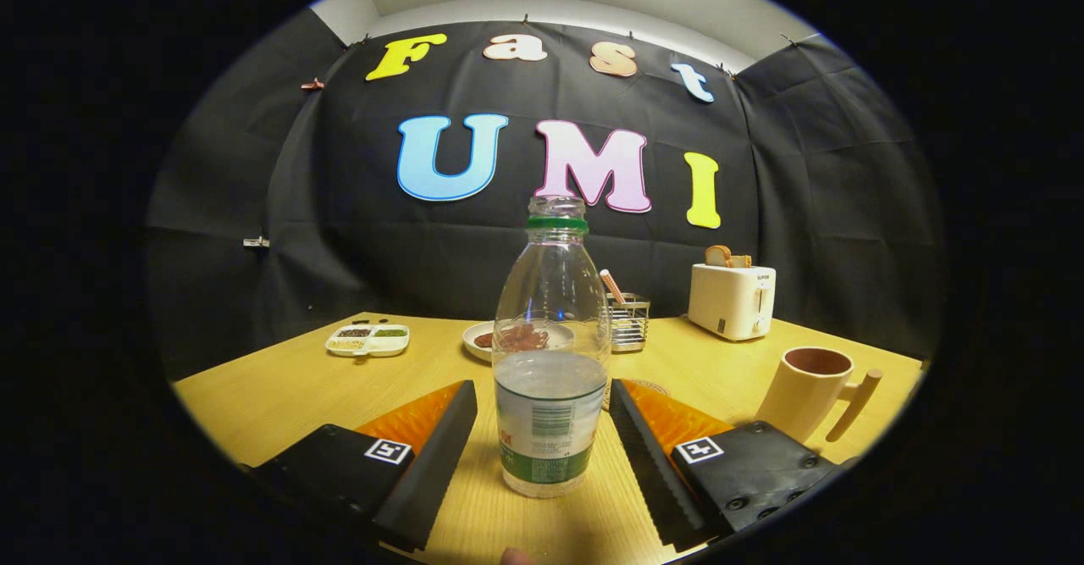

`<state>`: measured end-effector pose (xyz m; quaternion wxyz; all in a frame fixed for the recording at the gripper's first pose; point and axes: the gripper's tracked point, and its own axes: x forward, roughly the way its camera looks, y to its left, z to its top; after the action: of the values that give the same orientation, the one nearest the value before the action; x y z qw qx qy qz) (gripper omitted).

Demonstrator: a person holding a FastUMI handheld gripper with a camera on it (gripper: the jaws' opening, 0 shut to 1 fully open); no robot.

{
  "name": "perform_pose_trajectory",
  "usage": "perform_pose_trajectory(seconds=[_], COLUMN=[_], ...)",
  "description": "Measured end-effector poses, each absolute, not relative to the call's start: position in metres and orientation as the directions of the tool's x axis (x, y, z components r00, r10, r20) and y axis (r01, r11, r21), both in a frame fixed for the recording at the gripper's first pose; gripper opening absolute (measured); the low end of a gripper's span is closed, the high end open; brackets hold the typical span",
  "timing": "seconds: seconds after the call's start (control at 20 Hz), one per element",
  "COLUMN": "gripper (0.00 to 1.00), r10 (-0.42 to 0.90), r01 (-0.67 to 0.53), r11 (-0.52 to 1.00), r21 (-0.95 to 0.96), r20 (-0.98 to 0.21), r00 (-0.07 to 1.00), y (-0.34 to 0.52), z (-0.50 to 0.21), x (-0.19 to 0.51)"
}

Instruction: Take the bottle from table, then pour the juice into the cup, finally place the bottle on the coaster

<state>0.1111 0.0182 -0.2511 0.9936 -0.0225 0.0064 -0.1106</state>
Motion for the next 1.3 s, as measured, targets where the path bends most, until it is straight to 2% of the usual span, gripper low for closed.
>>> perform_pose_trajectory(seconds=[0.1,0.2,0.4,0.75,1.0,1.3], gripper=[0.97,0.75,0.75,0.75,0.75,0.75], r10=[-0.224,-0.236,-0.213,-0.272,-0.262,-0.241], r01=[0.223,0.235,0.212,0.274,0.270,0.260], r11=[0.973,0.971,0.977,0.936,0.832,0.677], r21=[-0.054,-0.050,-0.025,0.219,0.485,0.689], r20=[-0.011,-0.011,-0.026,-0.041,-0.085,-0.127], r00=[0.975,0.972,0.977,0.961,0.961,0.962], y=[0.016,0.012,0.017,-0.008,-0.028,-0.047], z=[-0.255,-0.253,-0.240,-0.194,-0.185,-0.191], x=[0.117,0.121,0.120,0.103,0.093,0.087])
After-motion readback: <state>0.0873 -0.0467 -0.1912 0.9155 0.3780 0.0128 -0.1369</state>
